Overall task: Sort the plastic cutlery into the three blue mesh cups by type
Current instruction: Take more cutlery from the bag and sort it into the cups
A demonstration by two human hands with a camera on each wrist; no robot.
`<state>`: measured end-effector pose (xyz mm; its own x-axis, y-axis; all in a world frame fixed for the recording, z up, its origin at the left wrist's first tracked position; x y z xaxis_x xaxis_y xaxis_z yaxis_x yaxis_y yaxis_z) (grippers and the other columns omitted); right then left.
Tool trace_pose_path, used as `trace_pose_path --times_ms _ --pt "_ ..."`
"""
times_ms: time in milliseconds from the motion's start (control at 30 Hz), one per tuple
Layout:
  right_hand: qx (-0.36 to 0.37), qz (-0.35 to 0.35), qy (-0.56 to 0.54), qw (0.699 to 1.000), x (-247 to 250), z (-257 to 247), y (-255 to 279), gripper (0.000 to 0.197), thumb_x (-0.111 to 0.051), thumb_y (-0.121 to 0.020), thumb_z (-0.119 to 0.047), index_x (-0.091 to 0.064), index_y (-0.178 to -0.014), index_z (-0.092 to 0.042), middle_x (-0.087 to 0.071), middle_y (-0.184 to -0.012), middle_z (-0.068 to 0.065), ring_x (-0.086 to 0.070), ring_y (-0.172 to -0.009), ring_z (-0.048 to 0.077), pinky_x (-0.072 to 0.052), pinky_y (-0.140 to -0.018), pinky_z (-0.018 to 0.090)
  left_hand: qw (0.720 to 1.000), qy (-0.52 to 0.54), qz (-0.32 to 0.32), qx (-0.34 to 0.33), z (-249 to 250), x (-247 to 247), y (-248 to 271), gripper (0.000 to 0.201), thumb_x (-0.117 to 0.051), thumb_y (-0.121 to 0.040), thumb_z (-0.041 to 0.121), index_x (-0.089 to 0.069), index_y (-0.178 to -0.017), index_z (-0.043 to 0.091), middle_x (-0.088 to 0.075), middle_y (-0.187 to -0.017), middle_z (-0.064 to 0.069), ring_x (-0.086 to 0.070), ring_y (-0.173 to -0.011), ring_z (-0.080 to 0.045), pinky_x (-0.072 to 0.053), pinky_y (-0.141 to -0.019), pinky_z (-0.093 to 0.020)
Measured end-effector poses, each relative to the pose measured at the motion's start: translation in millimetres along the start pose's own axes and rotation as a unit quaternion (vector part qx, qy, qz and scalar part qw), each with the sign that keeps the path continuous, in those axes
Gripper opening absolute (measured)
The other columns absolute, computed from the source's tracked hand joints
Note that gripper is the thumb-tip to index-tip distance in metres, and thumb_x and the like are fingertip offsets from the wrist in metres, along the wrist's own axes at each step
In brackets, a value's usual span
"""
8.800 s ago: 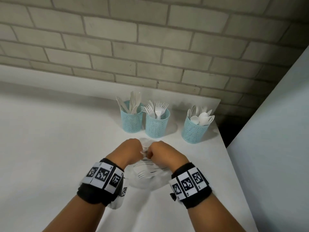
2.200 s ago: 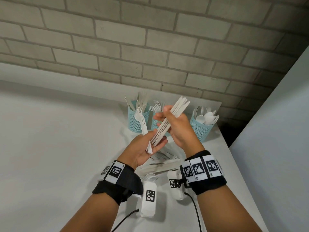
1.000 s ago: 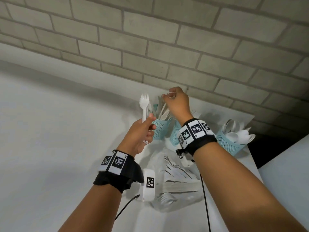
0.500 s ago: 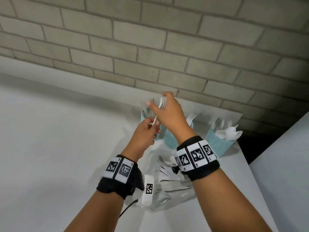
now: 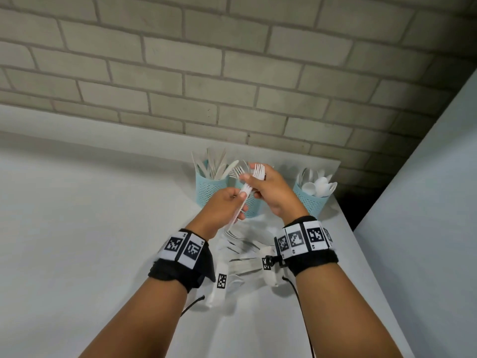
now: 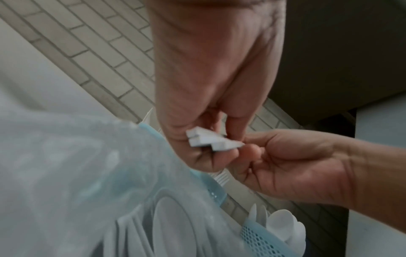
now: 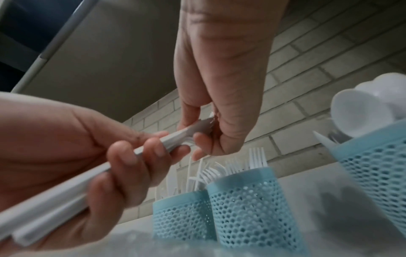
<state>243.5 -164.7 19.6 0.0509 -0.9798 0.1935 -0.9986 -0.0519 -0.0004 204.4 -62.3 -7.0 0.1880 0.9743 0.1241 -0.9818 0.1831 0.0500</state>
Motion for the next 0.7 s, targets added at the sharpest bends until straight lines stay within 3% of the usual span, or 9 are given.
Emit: trace_pose_path --times_ms 100,167,233,300,433,500,600,700 --pt "-0.013 -0.007 -0.06 0.998 4 7 7 0.018 -0.051 -0.095 -0.01 -0.054 -0.113 -0.011 -0.066 -0.103 0.008 -0.06 -0.088 0.018 -0.05 -0.082 0.03 0.999 0.027 -0.017 0.018 -4 -6 4 0.022 -0.044 -0.099 0.02 -0.058 -0.11 0.007 -0.065 -0.082 -0.003 -0.063 -0.062 -0.01 -0.052 -0.059 -0.017" --pt "-0.019 -0.004 -0.111 0.994 7 13 10 0.013 -0.05 -0.094 -0.004 -0.06 -0.1 -0.009 -0.065 -0.103 0.012 -0.062 -0.089 0.022 -0.048 -0.09 0.037 0.997 0.056 -0.036 0.027 -7 -12 7 0.021 -0.043 -0.099 0.018 -0.059 -0.108 0.007 -0.067 -0.083 -0.006 -0.066 -0.063 -0.011 -0.054 -0.061 -0.02" --pt "-0.019 0.017 -0.137 0.99 11 18 12 0.012 -0.054 -0.09 0.001 -0.064 -0.091 -0.007 -0.067 -0.098 0.015 -0.065 -0.082 0.022 -0.052 -0.084 0.035 0.995 0.077 -0.054 0.028 -7 -18 11 0.021 -0.042 -0.1 0.017 -0.06 -0.105 0.008 -0.069 -0.084 -0.009 -0.068 -0.063 -0.013 -0.055 -0.059 -0.021" --pt "-0.025 0.052 -0.134 0.989 16 24 12 0.01 -0.058 -0.088 0.0 -0.065 -0.095 0.0 -0.069 -0.089 0.015 -0.066 -0.078 0.023 -0.054 -0.08 0.035 0.993 0.097 -0.062 0.031 -9 -22 13 0.022 -0.04 -0.1 0.017 -0.061 -0.103 0.011 -0.069 -0.085 -0.01 -0.068 -0.064 -0.014 -0.056 -0.06 -0.022" --pt "-0.037 0.082 -0.149 0.985 15 33 11 0.008 -0.057 -0.09 -0.002 -0.064 -0.091 -0.006 -0.069 -0.083 0.013 -0.066 -0.077 0.025 -0.053 -0.084 0.042 0.991 0.106 -0.067 0.042 -16 -25 14 0.02 -0.041 -0.1 0.018 -0.06 -0.103 0.014 -0.069 -0.086 -0.01 -0.068 -0.066 -0.015 -0.055 -0.062 -0.023" --pt "-0.053 0.057 -0.2 0.977 8 37 11 0.009 -0.055 -0.092 -0.004 -0.062 -0.09 -0.008 -0.068 -0.083 0.013 -0.067 -0.077 0.024 -0.054 -0.081 0.043 0.993 0.087 -0.067 0.045 -18 -25 14 0.02 -0.04 -0.1 0.017 -0.059 -0.105 0.013 -0.067 -0.083 -0.009 -0.066 -0.063 -0.014 -0.054 -0.058 -0.021" --pt "-0.121 -0.002 -0.306 0.944 -7 47 13 0.011 -0.05 -0.094 -0.005 -0.061 -0.09 -0.005 -0.069 -0.078 0.01 -0.07 -0.07 0.017 -0.058 -0.064 0.035 0.993 0.072 -0.078 0.052 -22 -26 14 0.022 -0.04 -0.1 0.018 -0.059 -0.108 0.011 -0.064 -0.079 -0.008 -0.062 -0.059 -0.012 -0.051 -0.053 -0.019" --pt "-0.166 -0.005 -0.289 0.943 -5 50 15 0.021 -0.04 -0.099 -0.008 -0.057 -0.087 -0.006 -0.067 -0.062 0.005 -0.061 -0.067 0.019 -0.053 -0.06 0.035 0.989 0.078 -0.104 0.075 -26 -31 15 0.023 -0.042 -0.099 0.023 -0.059 -0.107 0.01 -0.062 -0.074 -0.004 -0.056 -0.052 -0.008 -0.047 -0.049 -0.019"
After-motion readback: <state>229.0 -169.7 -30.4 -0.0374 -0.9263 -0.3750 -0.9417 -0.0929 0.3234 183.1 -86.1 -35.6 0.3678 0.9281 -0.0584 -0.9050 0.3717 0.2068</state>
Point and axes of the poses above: each hand's wrist, its own y-axis away from the middle knuckle, its own x-axis out of the back of the hand, z = x × y, the point moved 10 cm from there along -y, towards the middle knuckle
